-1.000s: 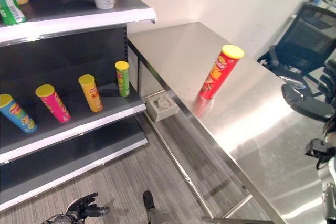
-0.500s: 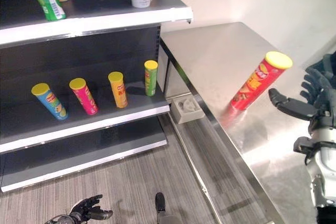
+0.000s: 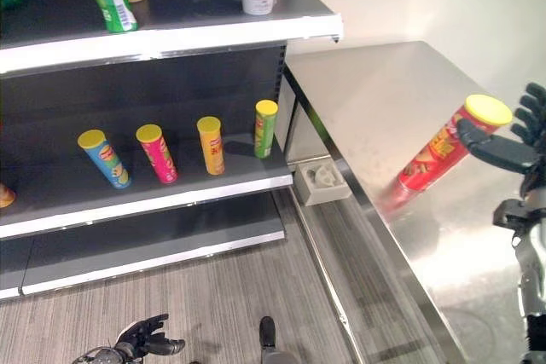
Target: Put the goods on the table back onto the shelves and tidy them up.
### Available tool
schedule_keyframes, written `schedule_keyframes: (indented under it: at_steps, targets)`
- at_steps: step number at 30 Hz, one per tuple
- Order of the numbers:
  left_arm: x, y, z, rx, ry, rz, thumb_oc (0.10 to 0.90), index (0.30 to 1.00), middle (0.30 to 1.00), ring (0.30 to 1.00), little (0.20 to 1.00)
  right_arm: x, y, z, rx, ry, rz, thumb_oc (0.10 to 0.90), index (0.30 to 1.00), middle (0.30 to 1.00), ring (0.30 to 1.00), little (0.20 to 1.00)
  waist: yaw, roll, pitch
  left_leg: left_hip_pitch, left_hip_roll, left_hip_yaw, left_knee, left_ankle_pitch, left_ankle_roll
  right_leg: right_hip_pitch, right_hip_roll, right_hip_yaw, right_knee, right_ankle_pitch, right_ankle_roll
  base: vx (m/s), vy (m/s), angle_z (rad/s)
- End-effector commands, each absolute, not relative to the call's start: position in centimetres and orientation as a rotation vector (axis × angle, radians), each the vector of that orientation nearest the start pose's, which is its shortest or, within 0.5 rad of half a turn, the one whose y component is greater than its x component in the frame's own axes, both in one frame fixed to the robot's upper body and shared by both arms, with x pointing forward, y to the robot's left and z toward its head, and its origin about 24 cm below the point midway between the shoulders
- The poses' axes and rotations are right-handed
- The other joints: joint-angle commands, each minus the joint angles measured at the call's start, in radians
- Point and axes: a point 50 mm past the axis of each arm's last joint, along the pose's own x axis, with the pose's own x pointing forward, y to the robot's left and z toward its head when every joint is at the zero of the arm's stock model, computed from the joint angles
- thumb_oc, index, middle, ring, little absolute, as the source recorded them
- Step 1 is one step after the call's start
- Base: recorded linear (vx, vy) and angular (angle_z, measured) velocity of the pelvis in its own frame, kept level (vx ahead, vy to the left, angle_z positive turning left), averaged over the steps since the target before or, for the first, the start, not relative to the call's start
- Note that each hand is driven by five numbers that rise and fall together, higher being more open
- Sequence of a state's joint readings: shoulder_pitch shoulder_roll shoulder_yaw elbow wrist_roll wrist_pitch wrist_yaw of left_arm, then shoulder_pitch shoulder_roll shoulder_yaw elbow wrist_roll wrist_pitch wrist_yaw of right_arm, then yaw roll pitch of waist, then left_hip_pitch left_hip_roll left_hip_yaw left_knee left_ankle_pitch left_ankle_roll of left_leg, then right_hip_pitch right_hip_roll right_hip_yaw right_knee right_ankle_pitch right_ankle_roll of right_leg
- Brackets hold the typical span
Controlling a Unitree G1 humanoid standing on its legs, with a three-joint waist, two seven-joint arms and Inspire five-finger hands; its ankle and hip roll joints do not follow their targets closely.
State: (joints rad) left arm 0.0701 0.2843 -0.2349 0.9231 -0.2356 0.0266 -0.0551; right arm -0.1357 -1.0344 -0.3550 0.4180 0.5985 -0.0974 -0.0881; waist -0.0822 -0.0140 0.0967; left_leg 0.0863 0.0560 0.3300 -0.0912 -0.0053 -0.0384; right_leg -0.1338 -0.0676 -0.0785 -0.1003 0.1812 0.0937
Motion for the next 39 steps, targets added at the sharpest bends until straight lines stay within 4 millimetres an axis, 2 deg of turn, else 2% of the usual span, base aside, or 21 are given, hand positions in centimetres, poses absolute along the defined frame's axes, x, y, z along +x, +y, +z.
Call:
schedule_keyframes:
  at_steps: [1,12,22,23,28,30,37,39]
  targets:
    - [13.9,23.3,-13.3,0.149,0.967,-0.012,0.8,0.9,0.9,0.9,0.9,23.6,-42.2,28.1,-0.418,-0.472,-0.63,0.8,0.9,0.9,0.9,0.9,0.024,-0.06,-0.008,0.001,0.037,-0.089,0.004,0.009,-0.042,0.126,-0.018,0.004,0.013,-0.078,0.075,0.0,0.0,0.0]
    - [13.7,23.5,-13.3,0.14,0.971,-0.013,0.8,0.9,0.9,0.9,0.9,25.3,-41.4,28.6,-0.425,-0.434,-0.545,0.8,0.9,0.9,0.9,0.9,0.041,-0.065,-0.004,-0.001,0.034,-0.105,0.004,0.013,-0.045,0.138,-0.02,-0.015,0.013,-0.082,0.073,0.0,0.001,0.04]
    - [13.7,23.6,-13.3,0.144,0.971,-0.021,0.8,0.9,0.9,0.9,0.9,25.7,-42.1,28.6,-0.508,-0.33,-0.546,0.8,0.9,0.9,0.9,0.9,0.047,-0.072,-0.003,-0.004,0.034,-0.109,0.004,0.016,-0.047,0.139,-0.019,-0.02,0.013,-0.081,0.071,0.0,0.0,0.04]
    - [13.9,23.7,-13.2,0.144,0.966,-0.022,0.8,0.9,0.9,0.9,0.9,25.6,-42.4,29.0,-0.557,-0.288,-0.54,0.8,0.9,0.9,0.9,0.9,0.043,-0.075,-0.003,-0.004,0.036,-0.107,0.004,0.018,-0.048,0.138,-0.019,-0.019,0.013,-0.08,0.07,0.0,0.0,0.0]
    - [14.2,23.5,-13.2,0.14,0.97,-0.017,0.8,0.9,0.9,0.9,0.9,25.1,-42.5,29.2,-0.577,-0.267,-0.517,0.8,0.9,0.9,0.9,0.9,0.031,-0.077,-0.005,-0.002,0.036,-0.107,0.004,0.018,-0.05,0.142,-0.02,-0.02,0.013,-0.082,0.068,0.0,0.0,0.0]
    - [14.2,23.5,-13.2,0.143,0.972,-0.02,0.8,0.9,0.9,0.9,0.9,25.0,-42.7,29.1,-0.585,-0.253,-0.526,0.4,0.3,0.3,0.3,0.3,0.031,-0.076,-0.006,-0.001,0.036,-0.108,0.004,0.018,-0.051,0.145,-0.02,-0.023,0.013,-0.082,0.068,0.0,0.0,0.0]
    - [14.1,23.7,-13.3,0.136,0.975,-0.011,0.8,0.9,0.9,0.9,0.9,25.0,-42.5,29.4,-0.596,-0.27,-0.534,0.4,0.3,0.3,0.3,0.3,0.035,-0.076,-0.004,-0.004,0.036,-0.115,0.004,0.022,-0.052,0.148,-0.022,-0.032,0.013,-0.084,0.066,0.0,-0.004,0.01]
    - [14.1,23.8,-13.2,0.129,0.968,0.001,0.8,0.9,0.9,0.9,0.9,25.1,-42.1,29.8,-0.596,-0.324,-0.551,0.4,0.3,0.3,0.3,0.3,0.039,-0.071,-0.004,-0.005,0.036,-0.121,0.004,0.023,-0.052,0.152,-0.021,-0.038,0.013,-0.087,0.064,-0.01,-0.018,0.1]
